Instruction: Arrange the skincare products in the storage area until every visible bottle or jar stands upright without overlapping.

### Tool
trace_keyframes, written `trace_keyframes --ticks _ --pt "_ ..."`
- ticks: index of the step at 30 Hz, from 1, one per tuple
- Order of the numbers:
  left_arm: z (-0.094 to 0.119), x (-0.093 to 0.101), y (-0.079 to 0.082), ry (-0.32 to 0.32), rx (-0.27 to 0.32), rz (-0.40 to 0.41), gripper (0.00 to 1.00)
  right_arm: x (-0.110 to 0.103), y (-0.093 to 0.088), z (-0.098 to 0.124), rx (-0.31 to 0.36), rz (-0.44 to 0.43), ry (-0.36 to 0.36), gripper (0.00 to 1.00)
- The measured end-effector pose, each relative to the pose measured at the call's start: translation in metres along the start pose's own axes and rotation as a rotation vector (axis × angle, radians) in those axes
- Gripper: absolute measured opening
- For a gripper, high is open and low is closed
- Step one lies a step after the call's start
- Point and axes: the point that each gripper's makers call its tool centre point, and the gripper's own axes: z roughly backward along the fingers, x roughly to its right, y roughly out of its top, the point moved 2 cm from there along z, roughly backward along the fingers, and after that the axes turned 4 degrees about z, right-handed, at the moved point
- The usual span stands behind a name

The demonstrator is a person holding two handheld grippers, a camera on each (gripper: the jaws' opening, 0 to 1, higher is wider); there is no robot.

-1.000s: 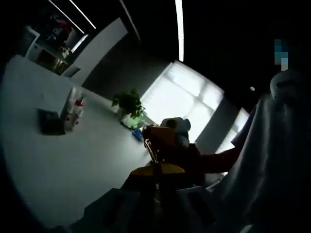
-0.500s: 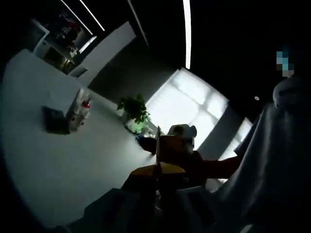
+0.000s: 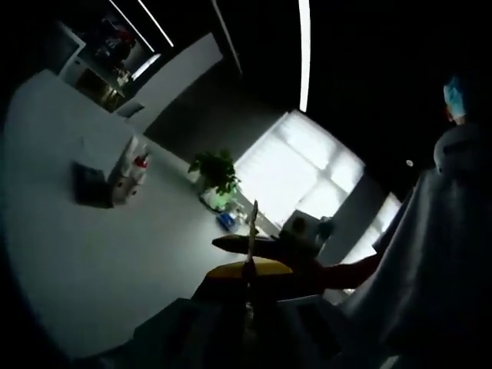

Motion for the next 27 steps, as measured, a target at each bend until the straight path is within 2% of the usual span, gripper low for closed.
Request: trace_keyframes --ticks 4,6,10,12,13,16,21,27 --pt "0.001 -0.003 0.004 -0.005 0.012 0.037 0.0 0.003 -0.003 -0.007 -0.018 0.002 -0.025 0.49" --pt "0.001 -0.008 0.008 0.005 0.029 0.077 0.0 0.007 -0.005 -0.01 -0.038 0.026 -0.052 0.46" --pt "0.001 -0.012 0.012 0.005 0.041 0.126 0.0 0.023 -0.007 -0.011 -0.037 0.05 -0.132 0.39" --pt "0.001 -0.016 0.015 0.013 0.043 0.152 0.0 0.035 -0.019 -0.011 -0.106 0.082 -0.21 0.38" --pt "0.001 -0.019 0.017 0.017 0.043 0.163 0.0 0.038 -0.023 -0.011 -0.136 0.12 -0.225 0.38" --pt "0.002 -0.03 0.024 0.035 0.041 0.173 0.0 0.031 -0.02 -0.015 -0.117 0.14 -0.203 0.39" --pt "0.003 -0.045 0.04 0.055 0.06 0.201 0.0 0.018 -0.023 -0.02 -0.144 0.257 -0.162 0.39" --pt "-0.005 -0.057 0.058 0.066 0.054 0.215 0.0 0.019 -0.022 -0.021 -0.143 0.255 -0.154 0.39"
